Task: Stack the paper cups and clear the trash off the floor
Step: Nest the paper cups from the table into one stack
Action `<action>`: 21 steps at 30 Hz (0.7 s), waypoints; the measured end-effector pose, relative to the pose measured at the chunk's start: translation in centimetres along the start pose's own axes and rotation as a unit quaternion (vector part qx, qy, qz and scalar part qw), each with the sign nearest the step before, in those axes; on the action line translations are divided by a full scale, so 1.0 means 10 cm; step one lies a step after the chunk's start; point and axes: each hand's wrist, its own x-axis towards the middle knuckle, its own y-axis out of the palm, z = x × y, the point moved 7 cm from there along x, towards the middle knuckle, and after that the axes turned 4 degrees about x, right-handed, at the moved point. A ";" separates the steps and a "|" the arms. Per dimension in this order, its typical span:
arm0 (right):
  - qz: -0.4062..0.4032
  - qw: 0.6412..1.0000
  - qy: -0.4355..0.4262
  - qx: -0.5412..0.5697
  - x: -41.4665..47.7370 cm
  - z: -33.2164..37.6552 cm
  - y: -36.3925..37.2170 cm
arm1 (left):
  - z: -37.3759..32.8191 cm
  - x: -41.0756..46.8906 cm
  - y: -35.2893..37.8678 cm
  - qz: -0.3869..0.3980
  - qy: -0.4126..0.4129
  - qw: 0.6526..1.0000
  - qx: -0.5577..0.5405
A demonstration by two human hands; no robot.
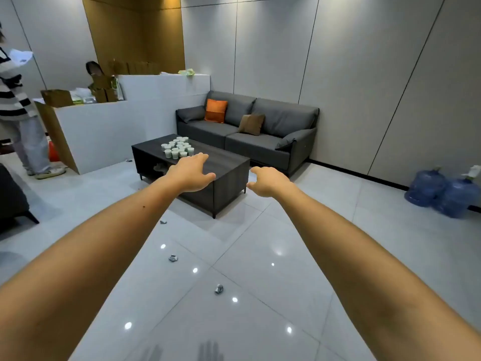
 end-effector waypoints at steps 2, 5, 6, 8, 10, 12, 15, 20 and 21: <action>0.005 1.000 -0.005 -0.006 0.05 0.00 0.03 | 0.01 0.03 0.02 -0.001 -0.006 1.000 0.005; 0.011 1.000 -0.011 -0.005 0.20 -0.03 0.10 | 0.08 0.14 0.10 0.018 -0.031 0.999 0.015; 0.014 1.000 -0.014 -0.006 0.26 -0.04 0.13 | 0.12 0.19 0.14 0.022 -0.038 0.999 0.015; 0.014 1.000 -0.016 -0.007 0.41 -0.04 0.16 | 0.22 0.34 0.20 0.021 -0.045 0.999 0.013; 0.020 1.000 -0.015 0.004 0.59 -0.03 0.23 | 0.35 0.49 0.28 0.027 -0.055 0.998 0.006; 0.023 0.999 -0.019 0.022 0.80 0.02 0.32 | 0.48 0.69 0.37 0.030 -0.062 0.998 0.002; 0.030 0.999 -0.022 0.033 1.23 0.12 0.50 | 0.73 1.09 0.53 0.028 -0.067 0.997 -0.012; 0.054 0.998 -0.021 0.026 2.27 0.37 0.74 | 1.29 2.05 0.68 0.038 -0.064 0.997 -0.009; 0.056 0.998 -0.019 0.029 2.51 0.43 0.75 | 1.42 2.29 0.66 0.034 -0.061 0.997 -0.011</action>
